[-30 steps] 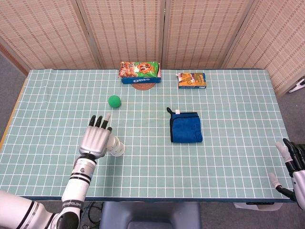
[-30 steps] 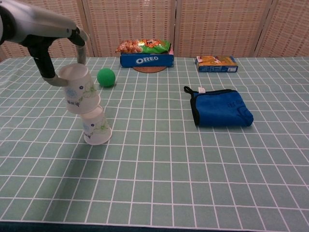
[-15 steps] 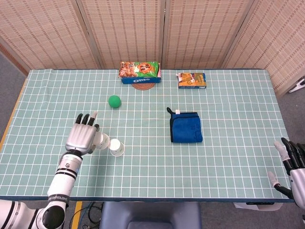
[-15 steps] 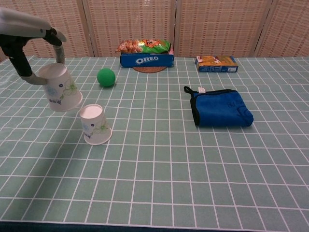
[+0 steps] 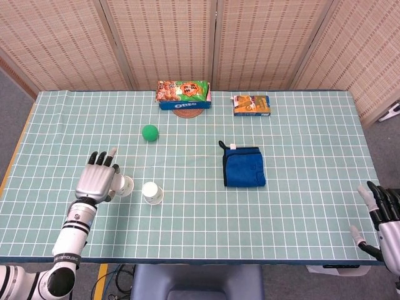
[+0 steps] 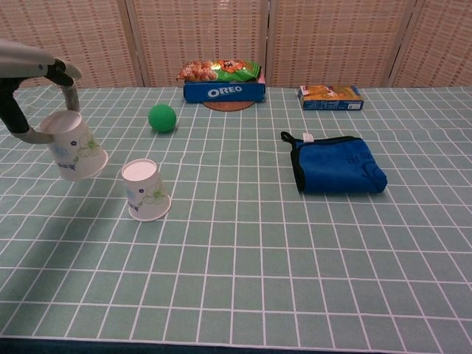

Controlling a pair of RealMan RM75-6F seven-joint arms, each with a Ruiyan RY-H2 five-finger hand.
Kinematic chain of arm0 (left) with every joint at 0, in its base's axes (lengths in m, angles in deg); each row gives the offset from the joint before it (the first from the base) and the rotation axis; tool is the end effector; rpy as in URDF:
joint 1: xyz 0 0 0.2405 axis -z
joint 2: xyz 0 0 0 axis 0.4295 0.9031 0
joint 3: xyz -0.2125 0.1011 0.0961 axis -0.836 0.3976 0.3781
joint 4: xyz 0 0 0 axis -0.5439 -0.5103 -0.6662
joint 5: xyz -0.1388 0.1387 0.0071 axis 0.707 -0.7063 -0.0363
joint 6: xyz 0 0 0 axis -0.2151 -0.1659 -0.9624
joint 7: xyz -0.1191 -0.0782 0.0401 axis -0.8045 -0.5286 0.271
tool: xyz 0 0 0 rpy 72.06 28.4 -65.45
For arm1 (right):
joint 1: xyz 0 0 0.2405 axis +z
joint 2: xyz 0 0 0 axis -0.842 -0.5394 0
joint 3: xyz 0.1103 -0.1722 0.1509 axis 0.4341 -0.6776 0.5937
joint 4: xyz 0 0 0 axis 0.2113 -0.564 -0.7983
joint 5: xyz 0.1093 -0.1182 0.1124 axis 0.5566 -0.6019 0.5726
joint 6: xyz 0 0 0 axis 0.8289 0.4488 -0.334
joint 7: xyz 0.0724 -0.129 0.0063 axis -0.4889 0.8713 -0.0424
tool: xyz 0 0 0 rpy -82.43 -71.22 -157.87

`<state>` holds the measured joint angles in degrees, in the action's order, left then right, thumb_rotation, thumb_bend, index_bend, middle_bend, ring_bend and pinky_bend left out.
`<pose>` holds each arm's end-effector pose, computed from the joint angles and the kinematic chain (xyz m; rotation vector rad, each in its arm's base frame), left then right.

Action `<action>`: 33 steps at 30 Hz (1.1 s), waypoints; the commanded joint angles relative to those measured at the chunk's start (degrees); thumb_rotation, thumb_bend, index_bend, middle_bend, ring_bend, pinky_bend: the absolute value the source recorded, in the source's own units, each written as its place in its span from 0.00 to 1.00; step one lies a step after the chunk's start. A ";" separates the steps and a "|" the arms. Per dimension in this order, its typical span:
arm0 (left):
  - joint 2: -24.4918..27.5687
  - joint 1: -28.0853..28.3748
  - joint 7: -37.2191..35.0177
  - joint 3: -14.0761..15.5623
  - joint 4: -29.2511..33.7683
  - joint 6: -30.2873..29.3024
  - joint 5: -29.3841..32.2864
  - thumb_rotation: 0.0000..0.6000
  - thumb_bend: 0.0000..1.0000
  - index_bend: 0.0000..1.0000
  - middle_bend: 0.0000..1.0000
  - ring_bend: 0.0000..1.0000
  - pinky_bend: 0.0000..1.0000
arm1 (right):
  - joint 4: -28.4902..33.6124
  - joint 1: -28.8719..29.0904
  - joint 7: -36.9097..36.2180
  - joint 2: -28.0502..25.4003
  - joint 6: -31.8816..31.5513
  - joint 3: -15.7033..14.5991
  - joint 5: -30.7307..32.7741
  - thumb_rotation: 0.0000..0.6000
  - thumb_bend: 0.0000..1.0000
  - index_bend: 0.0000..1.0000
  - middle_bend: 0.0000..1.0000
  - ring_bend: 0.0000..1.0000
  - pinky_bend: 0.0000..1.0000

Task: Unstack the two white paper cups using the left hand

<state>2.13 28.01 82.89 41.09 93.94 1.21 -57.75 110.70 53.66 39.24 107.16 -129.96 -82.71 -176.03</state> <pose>-0.1288 0.3145 0.1065 -1.7063 -0.8405 -0.4573 -0.2718 -0.1293 0.2170 1.3997 -0.8130 0.9566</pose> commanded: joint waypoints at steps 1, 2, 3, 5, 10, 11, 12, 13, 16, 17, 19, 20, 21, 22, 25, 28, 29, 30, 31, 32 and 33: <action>-0.05 -1.25 -1.72 0.78 -0.97 1.02 -1.41 1.00 0.29 0.41 0.00 0.00 0.00 | 0.08 0.11 0.29 0.04 0.31 -0.13 -0.13 1.00 0.32 0.01 0.00 0.00 0.00; -0.02 -1.60 -2.20 0.97 -1.19 1.23 -1.75 1.00 0.30 0.41 0.00 0.00 0.00 | 0.11 0.12 0.36 0.05 0.35 -0.17 -0.19 1.00 0.32 0.01 0.00 0.00 0.00; 0.02 -2.05 -2.75 1.23 -1.48 1.44 -2.19 1.00 0.30 0.41 0.00 0.00 0.00 | 0.12 0.12 0.45 0.08 0.31 -0.19 -0.29 1.00 0.32 0.01 0.00 0.00 0.00; 0.06 -2.65 -3.46 1.58 -1.89 1.73 -2.78 1.00 0.30 0.42 0.00 0.00 0.00 | 0.14 0.10 0.56 0.12 0.31 -0.24 -0.42 1.00 0.32 0.01 0.00 0.00 0.00; 0.14 -4.03 -5.31 2.21 -3.22 2.94 -4.26 1.00 0.30 0.42 0.00 0.00 0.00 | 0.16 0.29 0.91 0.22 0.83 -0.43 -0.60 1.00 0.32 0.01 0.00 0.00 0.00; 0.13 -4.25 -5.62 2.31 -3.52 3.18 -4.46 1.00 0.30 0.42 0.00 0.00 0.00 | 0.17 0.43 0.90 0.22 1.17 -0.46 -0.50 1.00 0.32 0.01 0.00 0.00 0.00; 0.08 -4.56 -5.98 2.49 -3.94 3.47 -4.75 1.00 0.30 0.42 0.00 0.00 0.00 | 0.19 0.61 0.93 0.17 1.62 -0.47 -0.31 1.00 0.31 0.01 0.00 0.00 0.00; 0.03 -4.82 -6.30 2.63 -4.24 3.67 -4.99 1.00 0.30 0.42 0.00 0.00 0.00 | 0.20 0.73 0.97 0.14 1.95 -0.49 -0.18 1.00 0.31 0.01 0.00 0.00 0.00; -0.11 -5.84 -7.73 3.04 -5.27 4.33 -6.19 1.00 0.30 0.42 0.00 0.00 0.00 | 0.25 1.00 1.16 0.14 2.53 -0.62 -0.26 1.00 0.32 0.01 0.00 0.00 0.00; -0.16 -6.16 -8.27 3.14 -5.65 4.60 -6.61 1.00 0.30 0.42 0.00 0.00 0.00 | 0.28 1.00 1.28 0.17 2.55 -0.69 -0.39 1.00 0.32 0.01 0.00 0.00 0.00; -0.29 -6.91 -9.71 3.36 -6.69 5.50 -7.70 1.00 0.30 0.42 0.00 0.00 0.00 | 0.37 0.91 1.54 0.28 2.40 -0.85 -0.74 1.00 0.32 0.01 0.00 0.00 0.00; -0.34 -7.20 -10.32 3.46 -7.21 5.96 -8.22 1.00 0.30 0.42 0.00 0.00 0.00 | 0.39 0.86 1.71 0.35 2.31 -0.92 -0.91 1.00 0.31 0.01 0.00 0.00 0.00; -0.45 -7.55 -11.05 3.60 -7.95 6.59 -8.83 1.00 0.30 0.42 0.00 0.00 0.00 | 0.41 0.81 1.92 0.43 2.26 -0.99 -1.03 1.00 0.31 0.01 0.00 0.00 0.00; -0.55 -7.76 -11.51 3.68 -8.48 7.08 -9.19 1.00 0.30 0.42 0.00 0.00 0.00 | 0.44 0.79 2.06 0.48 2.23 -1.03 -1.12 1.00 0.31 0.01 0.00 0.00 0.00; -0.97 -8.34 -12.93 3.80 -10.10 8.62 -10.03 1.00 0.30 0.42 0.00 0.00 0.00 | 0.49 0.79 2.44 0.62 2.25 -1.05 -1.15 1.00 0.32 0.01 0.00 0.00 0.00; -1.49 -8.67 -13.92 3.75 -11.58 9.95 -10.50 1.00 0.30 0.42 0.00 0.00 0.00 | 0.46 0.85 2.60 0.69 2.34 -0.99 -1.03 1.00 0.31 0.01 0.00 0.00 0.00; -1.69 -8.74 -14.18 3.71 -12.01 10.32 -10.62 1.00 0.30 0.42 0.00 0.00 0.00 | 0.45 0.87 2.60 0.70 2.38 -0.99 -1.00 1.00 0.31 0.01 0.00 0.00 0.00; -1.88 -8.78 -14.42 3.65 -12.44 10.71 -10.72 1.00 0.30 0.42 0.00 0.00 0.00 | 0.45 0.88 2.60 0.69 2.39 -0.99 -0.97 1.00 0.31 0.01 0.00 0.00 0.00; -2.18 -8.82 -14.72 3.58 -13.01 11.22 -10.83 1.00 0.30 0.42 0.00 0.00 0.00 | 0.48 0.89 2.57 0.66 2.40 -1.01 -0.97 1.00 0.31 0.01 0.00 0.00 0.00; -2.43 -8.84 -14.94 3.52 -13.46 11.60 -10.90 1.00 0.30 0.42 0.00 0.00 0.00 | 0.48 0.86 2.54 0.64 2.33 -1.02 -1.00 1.00 0.31 0.01 0.00 0.00 0.00; -2.76 -8.84 -15.20 3.43 -14.04 12.10 -10.98 1.00 0.30 0.42 0.00 0.00 0.00 | 0.45 0.83 2.50 0.63 2.24 -1.01 -1.02 1.00 0.32 0.01 0.00 0.00 0.00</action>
<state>-0.30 19.23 68.00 44.63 80.32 12.91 -68.58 111.16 54.50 41.76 107.80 -127.70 -83.73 -177.03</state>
